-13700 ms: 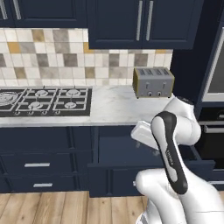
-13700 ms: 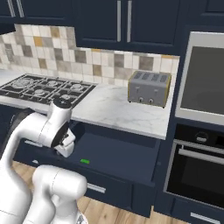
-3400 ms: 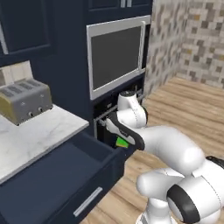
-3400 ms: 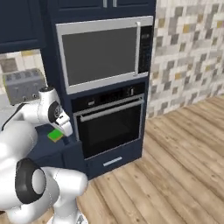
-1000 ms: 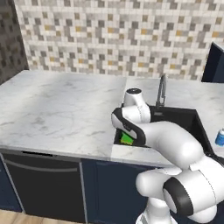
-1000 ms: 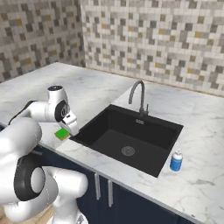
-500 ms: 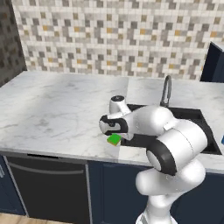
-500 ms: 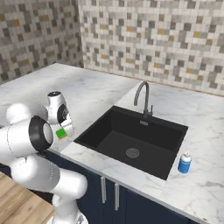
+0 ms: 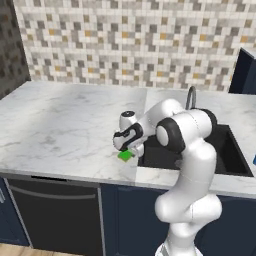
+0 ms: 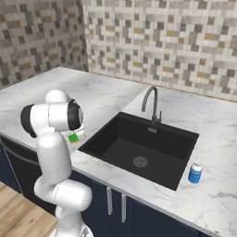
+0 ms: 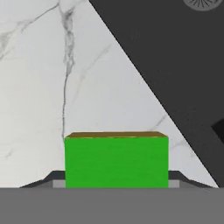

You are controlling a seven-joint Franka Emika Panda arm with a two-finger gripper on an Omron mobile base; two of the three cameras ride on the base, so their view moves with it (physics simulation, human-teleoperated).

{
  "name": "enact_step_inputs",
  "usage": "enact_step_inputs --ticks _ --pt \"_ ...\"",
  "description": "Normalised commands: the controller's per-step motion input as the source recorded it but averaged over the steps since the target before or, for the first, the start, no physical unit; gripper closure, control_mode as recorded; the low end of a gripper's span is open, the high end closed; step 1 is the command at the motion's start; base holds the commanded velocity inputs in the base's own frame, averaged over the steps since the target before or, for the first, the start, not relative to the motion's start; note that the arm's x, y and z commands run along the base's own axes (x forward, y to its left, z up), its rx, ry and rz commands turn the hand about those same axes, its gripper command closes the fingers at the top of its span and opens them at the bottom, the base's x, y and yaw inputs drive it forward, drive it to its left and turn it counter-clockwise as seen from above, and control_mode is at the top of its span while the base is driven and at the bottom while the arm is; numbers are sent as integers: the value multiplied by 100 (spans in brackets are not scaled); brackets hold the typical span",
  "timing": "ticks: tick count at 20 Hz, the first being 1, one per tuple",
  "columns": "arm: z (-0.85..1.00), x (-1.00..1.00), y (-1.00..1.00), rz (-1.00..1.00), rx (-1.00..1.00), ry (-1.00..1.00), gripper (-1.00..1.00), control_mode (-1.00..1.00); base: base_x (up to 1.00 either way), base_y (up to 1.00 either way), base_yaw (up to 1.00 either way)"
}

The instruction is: Restock the sink supplies by placing the sponge and soap dispenser on the counter and next to the sink. Make sure the soap dispenser is upright.

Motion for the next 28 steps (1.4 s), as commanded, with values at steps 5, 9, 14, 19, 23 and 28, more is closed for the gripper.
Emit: enact_step_inputs --ticks 5,9,14,19,23,28 --pt "-39 62 28 -3 0 4 -100 -100 0 0 0" --pt "-5 -4 -2 -4 1 -2 -100 -100 0 0 0" --pt "21 -46 -32 -7 10 -8 -100 -100 0 0 0" --pt "60 -89 -51 -11 14 -14 -100 -100 0 0 0" --pt "61 -100 -38 -11 16 -27 -100 -100 0 0 0" --pt "77 -100 -33 -12 15 -28 -100 -100 0 0 0"
